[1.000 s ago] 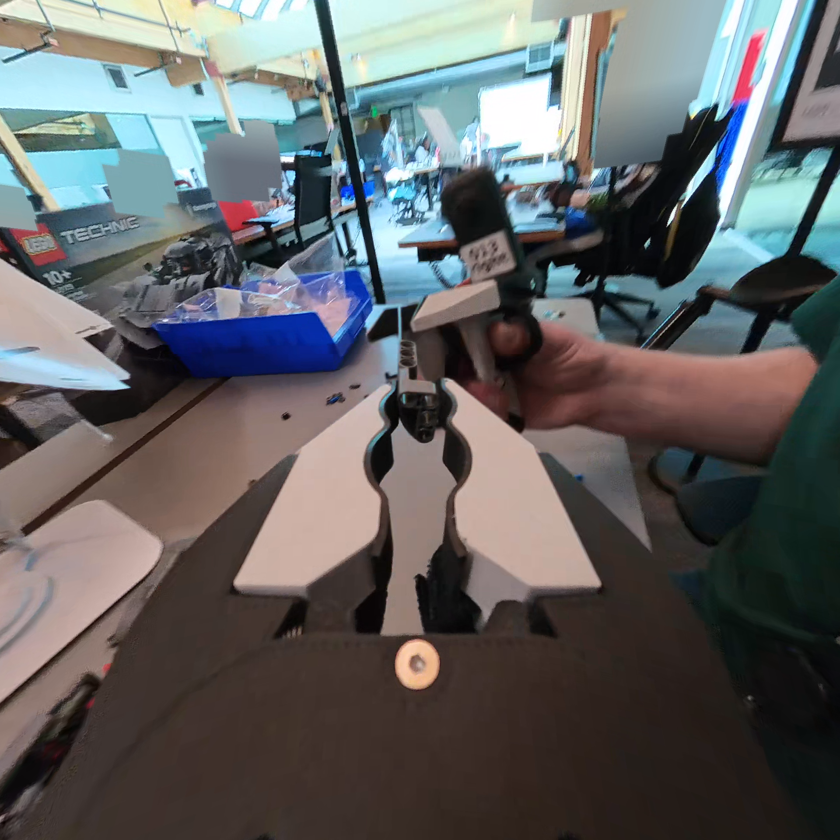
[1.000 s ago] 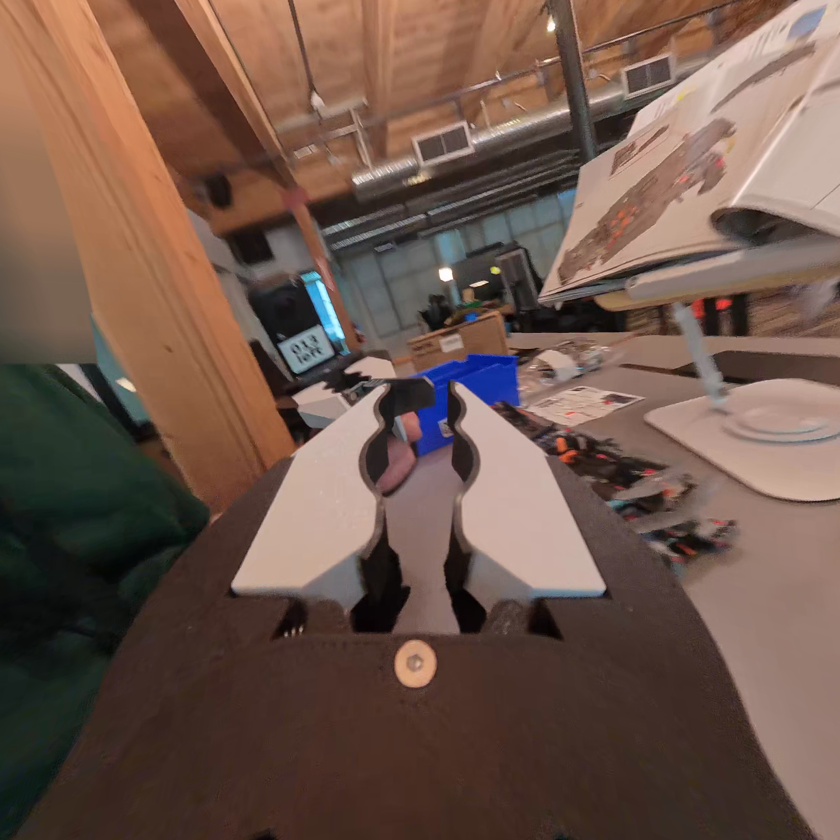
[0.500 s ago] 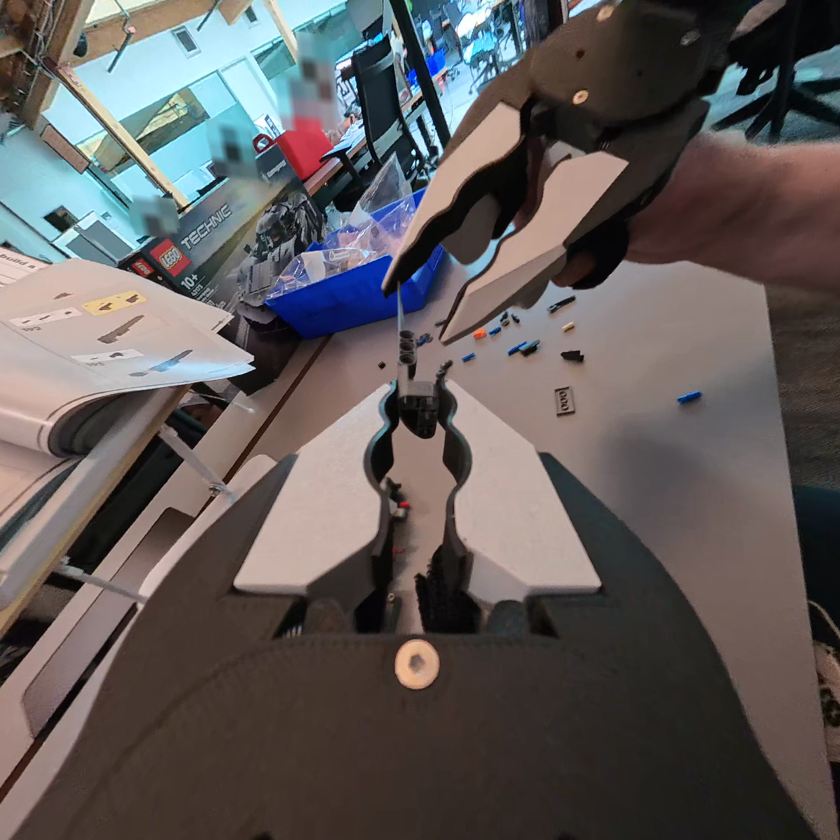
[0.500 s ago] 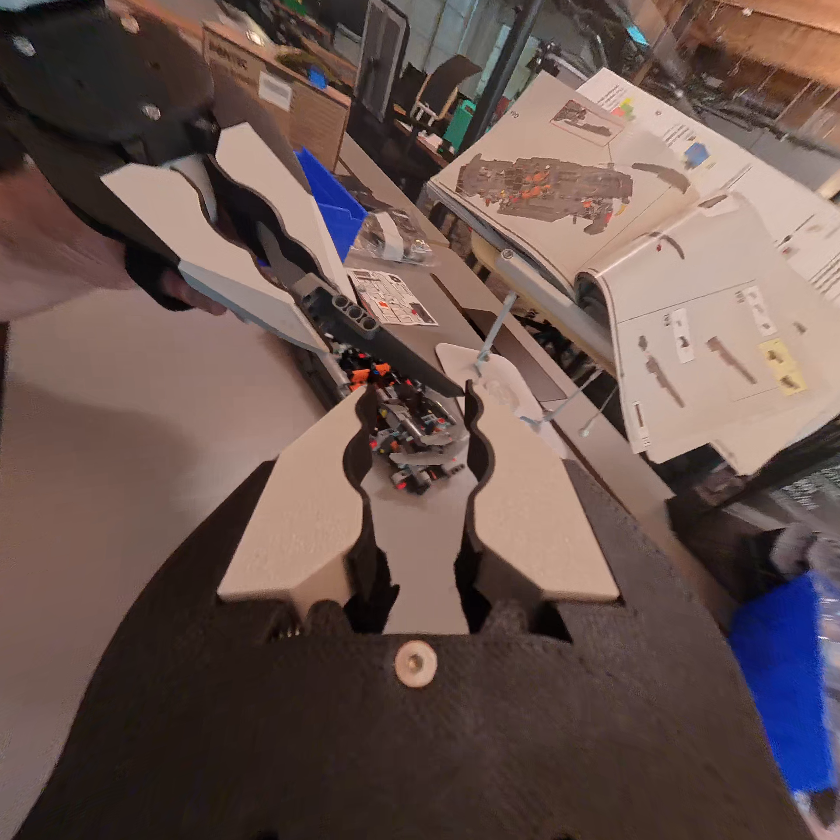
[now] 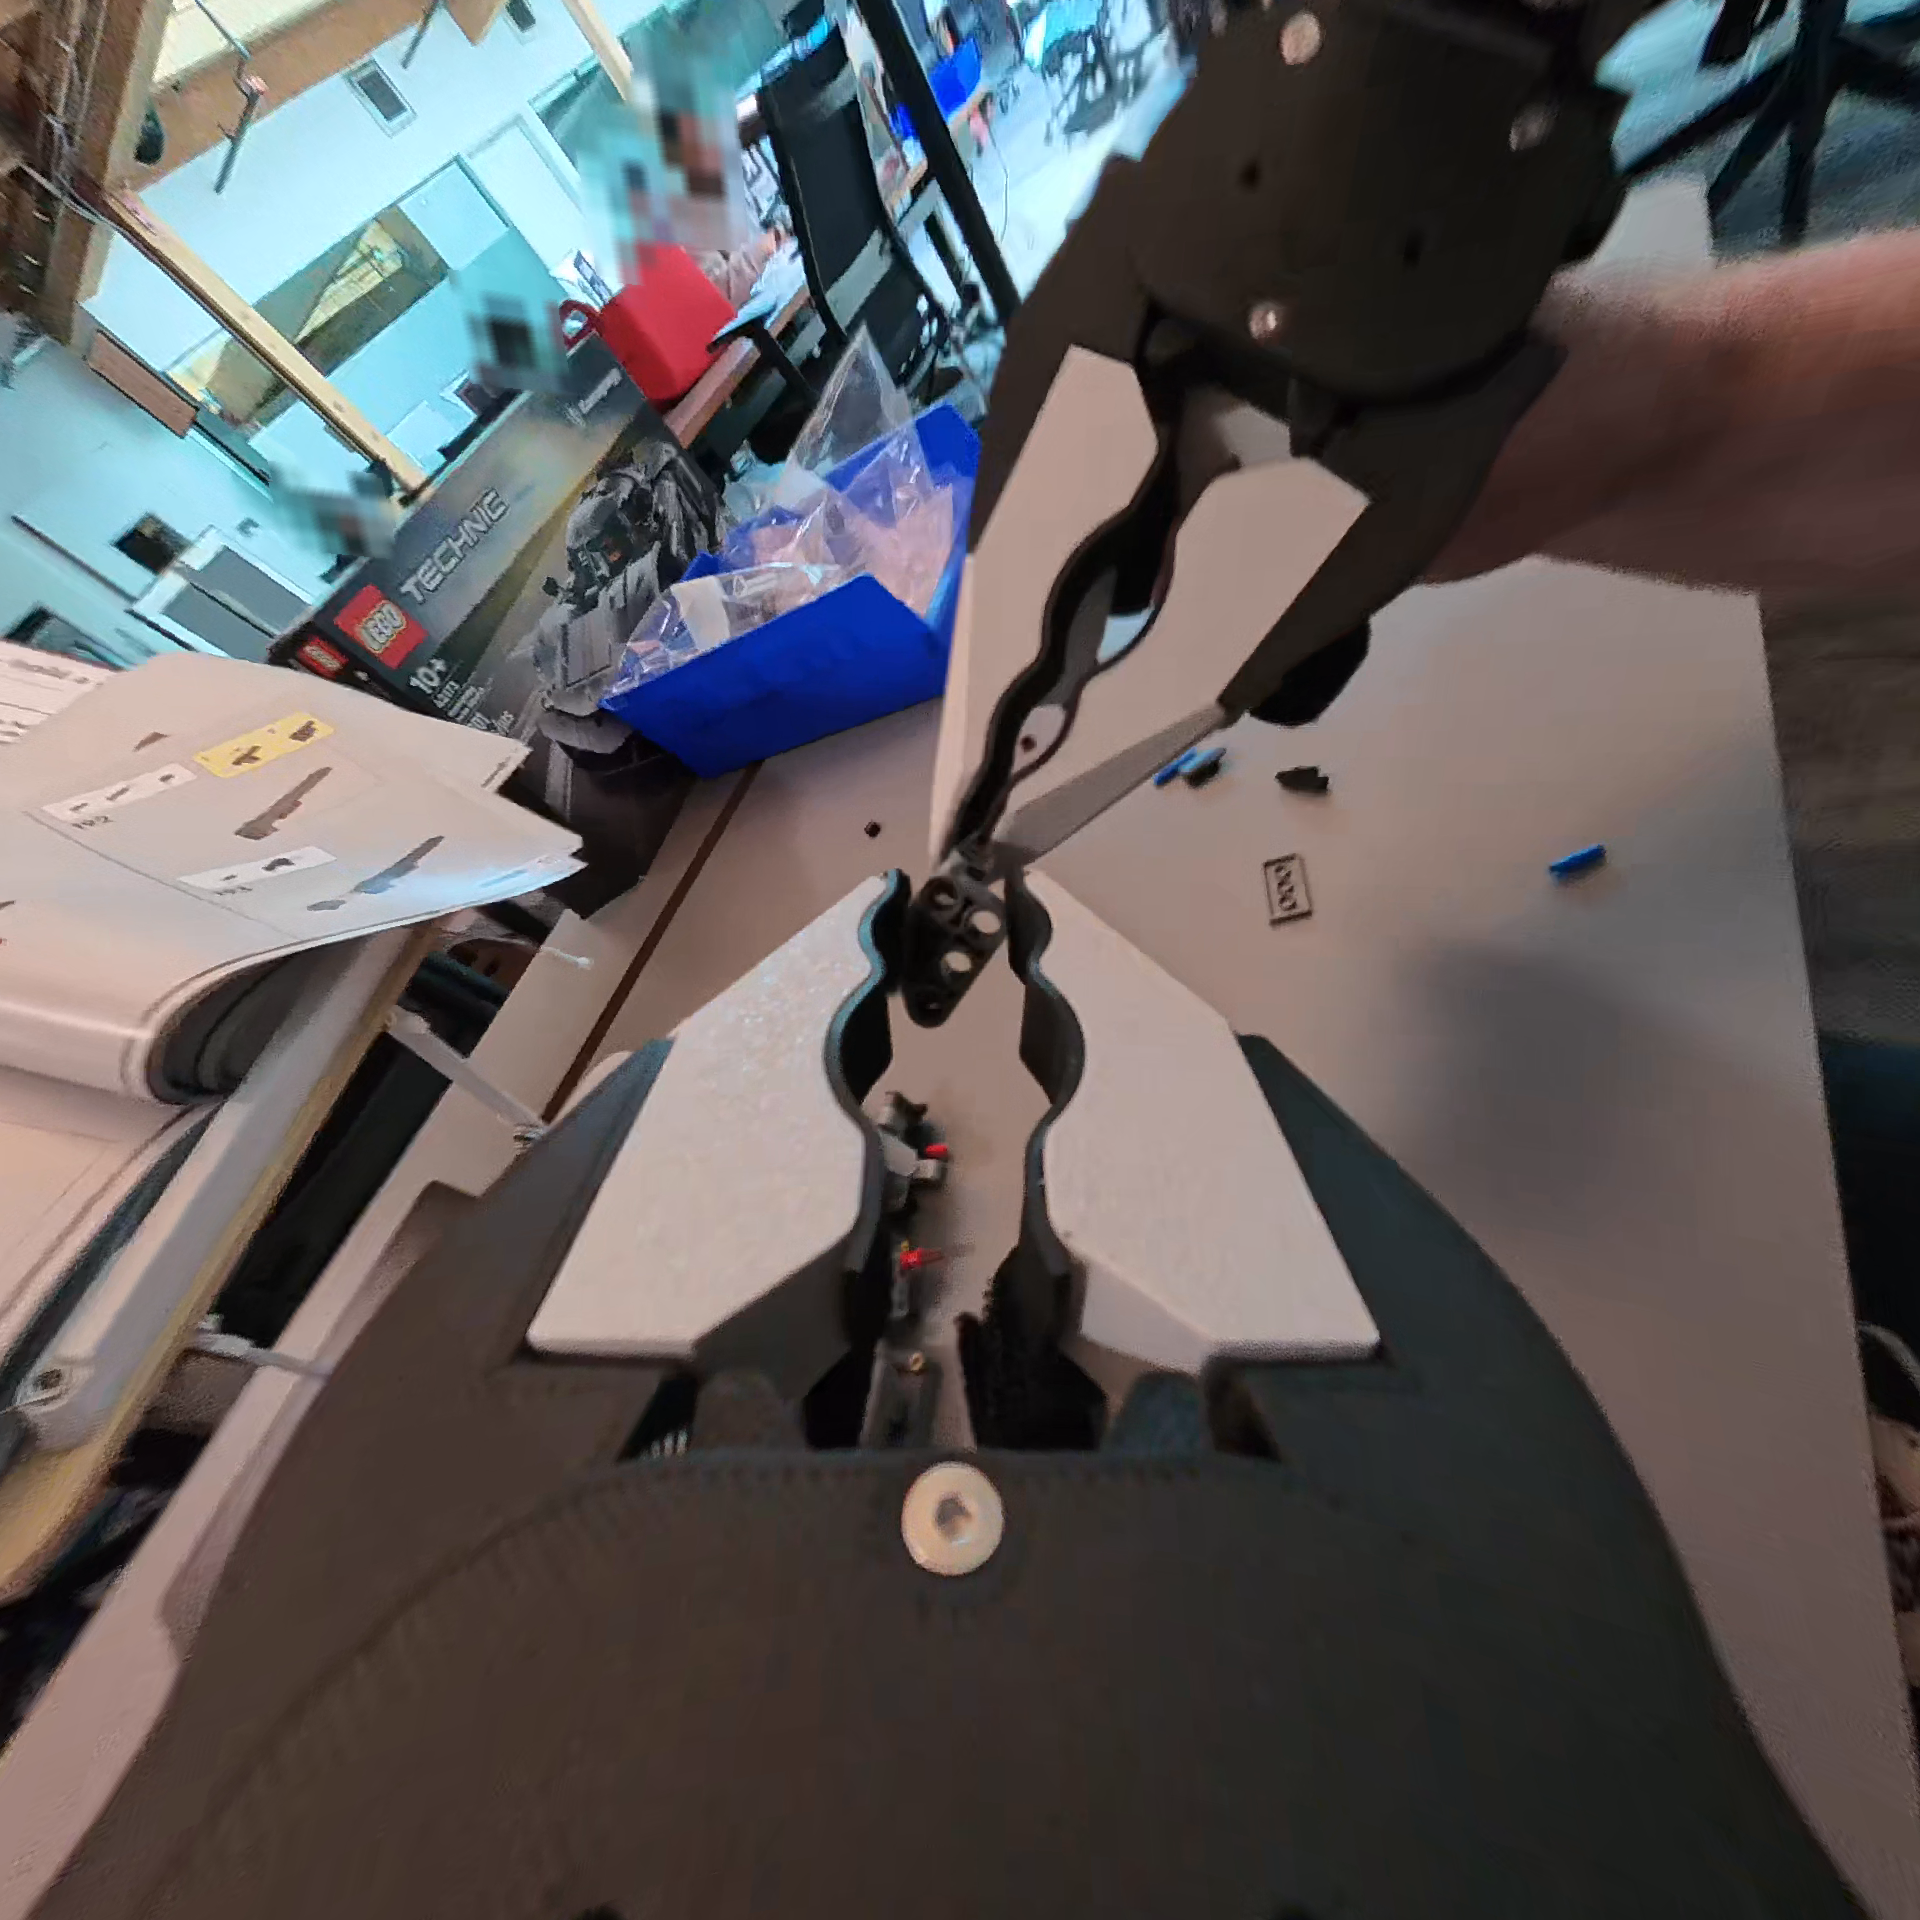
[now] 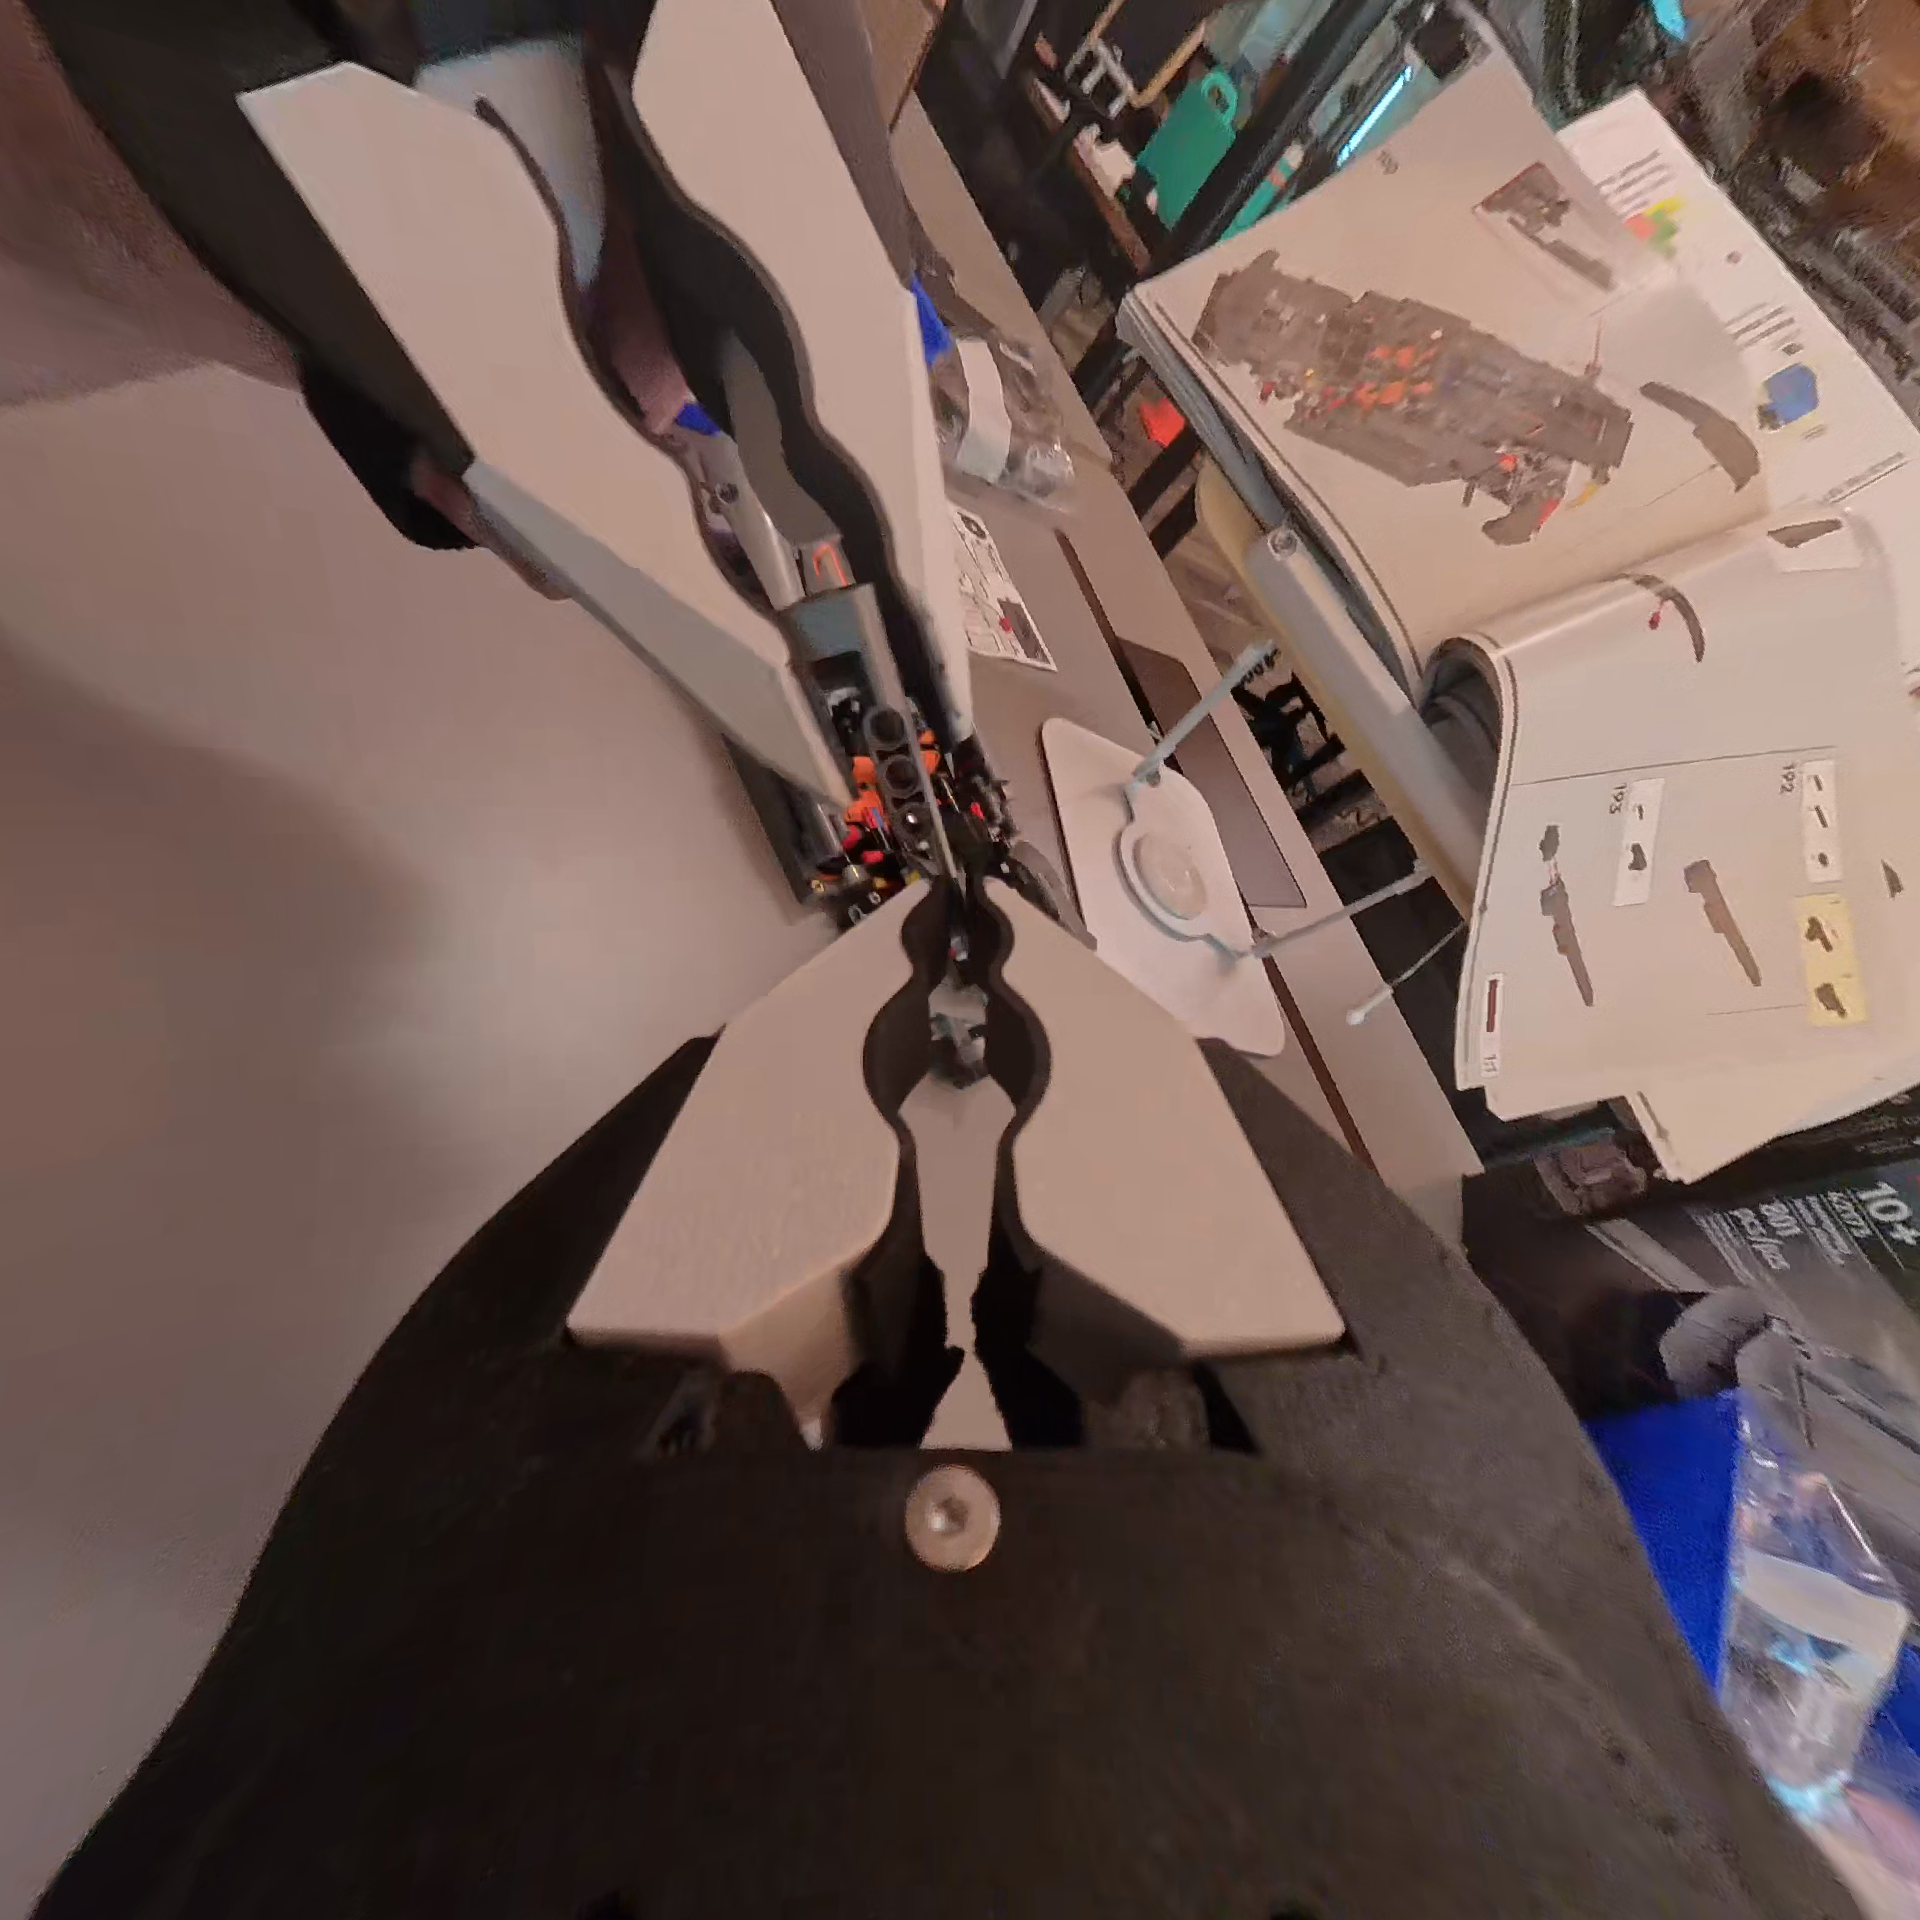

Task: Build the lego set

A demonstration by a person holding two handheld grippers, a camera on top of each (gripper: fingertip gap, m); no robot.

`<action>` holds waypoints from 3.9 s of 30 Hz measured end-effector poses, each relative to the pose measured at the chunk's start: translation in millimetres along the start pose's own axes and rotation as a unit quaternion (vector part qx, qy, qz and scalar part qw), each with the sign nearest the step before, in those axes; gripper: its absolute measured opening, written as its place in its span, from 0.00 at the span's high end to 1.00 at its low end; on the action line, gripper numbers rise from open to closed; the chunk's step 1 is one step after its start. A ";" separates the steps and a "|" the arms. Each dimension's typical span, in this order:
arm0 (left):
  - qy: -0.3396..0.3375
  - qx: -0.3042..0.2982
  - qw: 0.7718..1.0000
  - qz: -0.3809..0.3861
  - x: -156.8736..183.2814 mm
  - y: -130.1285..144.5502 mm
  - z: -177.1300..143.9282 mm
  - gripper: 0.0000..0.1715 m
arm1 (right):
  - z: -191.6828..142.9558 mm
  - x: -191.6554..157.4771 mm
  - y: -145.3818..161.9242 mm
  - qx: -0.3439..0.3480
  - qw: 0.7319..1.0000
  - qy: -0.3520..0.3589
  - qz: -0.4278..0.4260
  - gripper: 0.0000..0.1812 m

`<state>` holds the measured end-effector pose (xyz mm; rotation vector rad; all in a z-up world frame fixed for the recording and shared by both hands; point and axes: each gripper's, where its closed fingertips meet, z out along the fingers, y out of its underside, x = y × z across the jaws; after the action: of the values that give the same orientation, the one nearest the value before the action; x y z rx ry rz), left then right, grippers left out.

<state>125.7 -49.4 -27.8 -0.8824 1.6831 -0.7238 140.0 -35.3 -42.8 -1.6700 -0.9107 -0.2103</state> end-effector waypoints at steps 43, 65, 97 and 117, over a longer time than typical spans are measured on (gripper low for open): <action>-0.240 -0.221 0.938 -0.115 -95.5 104.2 -284.9 0.89 | 65.8 -110.6 1.6 0.009 0.978 -0.163 0.132 1.00; -0.006 -0.645 0.711 -0.281 -66.1 339.9 -401.8 0.96 | 144.2 -153.5 12.4 -0.050 0.940 -0.293 0.166 1.00; 0.175 -0.723 0.582 -0.328 -27.2 347.0 -415.1 1.00 | 149.7 -161.1 21.6 -0.084 0.930 -0.323 0.157 1.00; 0.090 -0.647 0.707 -0.270 -68.0 358.6 -369.2 0.99 | 150.2 -159.1 22.5 -0.084 0.930 -0.320 0.162 1.00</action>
<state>-290.4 216.8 -187.4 -2.4195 2.0304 0.2068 -1.7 26.1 -199.6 -2.0652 -1.0870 0.5281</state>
